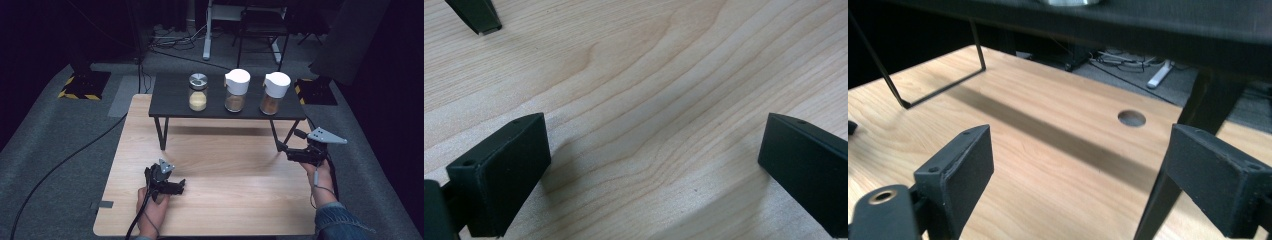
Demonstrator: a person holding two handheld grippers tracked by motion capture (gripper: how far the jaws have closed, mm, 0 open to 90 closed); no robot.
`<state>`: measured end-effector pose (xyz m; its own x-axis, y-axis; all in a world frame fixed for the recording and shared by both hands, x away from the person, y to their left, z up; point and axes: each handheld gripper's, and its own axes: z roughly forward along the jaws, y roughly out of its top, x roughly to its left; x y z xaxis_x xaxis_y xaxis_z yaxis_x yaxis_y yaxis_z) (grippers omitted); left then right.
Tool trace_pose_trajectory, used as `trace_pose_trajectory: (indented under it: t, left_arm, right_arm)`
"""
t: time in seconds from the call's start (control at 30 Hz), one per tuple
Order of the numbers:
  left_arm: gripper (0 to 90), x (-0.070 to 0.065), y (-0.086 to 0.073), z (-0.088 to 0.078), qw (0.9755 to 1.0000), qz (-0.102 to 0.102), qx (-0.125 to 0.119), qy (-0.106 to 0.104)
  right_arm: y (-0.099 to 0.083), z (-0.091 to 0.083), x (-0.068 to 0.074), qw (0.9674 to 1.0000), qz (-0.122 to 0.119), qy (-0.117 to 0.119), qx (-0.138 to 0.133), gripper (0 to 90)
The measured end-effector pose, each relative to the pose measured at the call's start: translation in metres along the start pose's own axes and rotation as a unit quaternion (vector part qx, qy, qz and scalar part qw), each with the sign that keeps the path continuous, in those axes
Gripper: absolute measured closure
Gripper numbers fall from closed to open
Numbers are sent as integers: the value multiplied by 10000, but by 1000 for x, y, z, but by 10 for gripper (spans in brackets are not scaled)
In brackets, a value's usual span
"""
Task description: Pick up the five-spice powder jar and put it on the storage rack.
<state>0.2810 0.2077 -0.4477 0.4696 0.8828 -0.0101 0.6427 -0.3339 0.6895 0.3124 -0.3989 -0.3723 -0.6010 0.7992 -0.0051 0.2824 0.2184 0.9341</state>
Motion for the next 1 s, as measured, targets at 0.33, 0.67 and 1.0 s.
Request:
trace_pose_trajectory:
  t: [0.33, 0.67, 1.0]
  left_arm:
    - [3, 0, 0, 0, 10000, 1, 1, 0]
    - [3, 0, 0, 0, 10000, 0, 0, -1]
    - [3, 0, 0, 0, 10000, 0, 1, -1]
  right_arm:
    - [-25, -1, -3, 9995, 33, -75, 320, 116]
    - [-42, 4, -2, 9982, 77, -135, 585, 116]
    - [-58, 10, 1, 9965, 73, -179, 812, 116]
